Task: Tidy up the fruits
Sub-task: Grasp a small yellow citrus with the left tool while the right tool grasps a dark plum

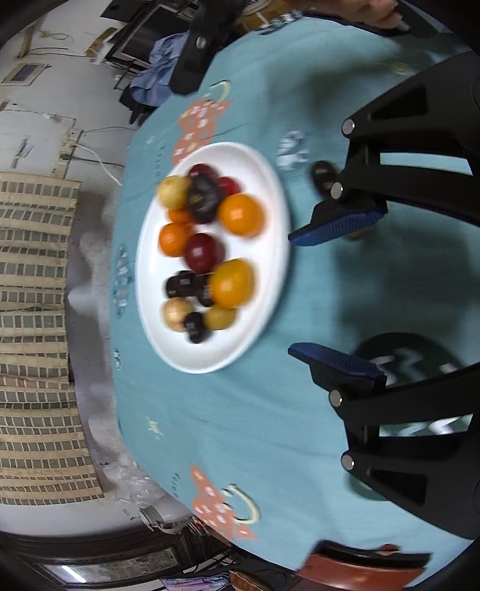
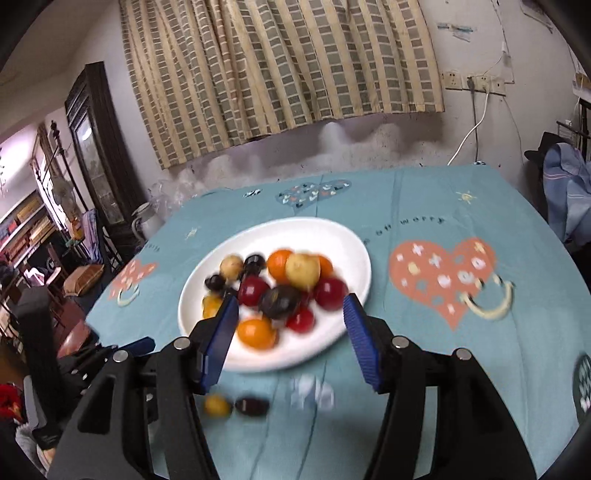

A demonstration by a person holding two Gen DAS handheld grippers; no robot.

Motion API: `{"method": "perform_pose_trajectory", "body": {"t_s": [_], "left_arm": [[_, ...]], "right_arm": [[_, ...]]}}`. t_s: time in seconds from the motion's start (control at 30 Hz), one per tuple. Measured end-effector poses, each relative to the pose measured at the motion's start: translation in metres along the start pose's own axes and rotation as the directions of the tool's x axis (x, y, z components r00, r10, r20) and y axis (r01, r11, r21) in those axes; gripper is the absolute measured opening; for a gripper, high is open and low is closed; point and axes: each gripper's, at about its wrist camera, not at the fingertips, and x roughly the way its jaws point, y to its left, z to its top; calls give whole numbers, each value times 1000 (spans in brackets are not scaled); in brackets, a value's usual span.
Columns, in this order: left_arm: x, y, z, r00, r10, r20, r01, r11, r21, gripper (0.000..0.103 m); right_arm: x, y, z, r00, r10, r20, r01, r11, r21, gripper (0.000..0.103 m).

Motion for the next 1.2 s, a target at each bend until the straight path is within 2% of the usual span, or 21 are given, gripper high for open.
{"method": "perform_pose_trajectory", "body": {"t_s": [0.13,0.2,0.33,0.6,0.67,0.8,1.07,1.2], "left_arm": [[-2,-9,-23,1000,-15,-24,16,1000,10,56],[-3,-19,-29,1000,-14,-14,15,999,51,56],[2,-33,-32,1000,-1,3,1,992,125,56],[11,-40,-29,999,-50,-12,51,987,150,58],[15,-45,-31,998,-56,-24,59,984,169,54],[20,-49,-31,997,-72,-43,78,980,183,35],[28,-47,-30,992,-111,-60,120,979,165,28],[18,-38,-29,997,-70,-40,75,986,151,28]], "right_arm": [[-13,-2,-25,1000,-8,-16,8,1000,-7,59],[-14,-6,-33,1000,0,-18,0,1000,10,59],[-10,-11,-34,1000,4,-28,-4,1000,12,59],[-1,-12,-38,998,11,-55,-10,1000,20,59],[0,-10,-39,998,10,-59,-9,1000,12,59],[0,-10,-39,998,10,-58,-9,1000,11,59],[3,-3,-42,997,11,-76,-13,1000,-14,59],[9,8,-49,994,15,-104,-21,998,-59,59]]}}
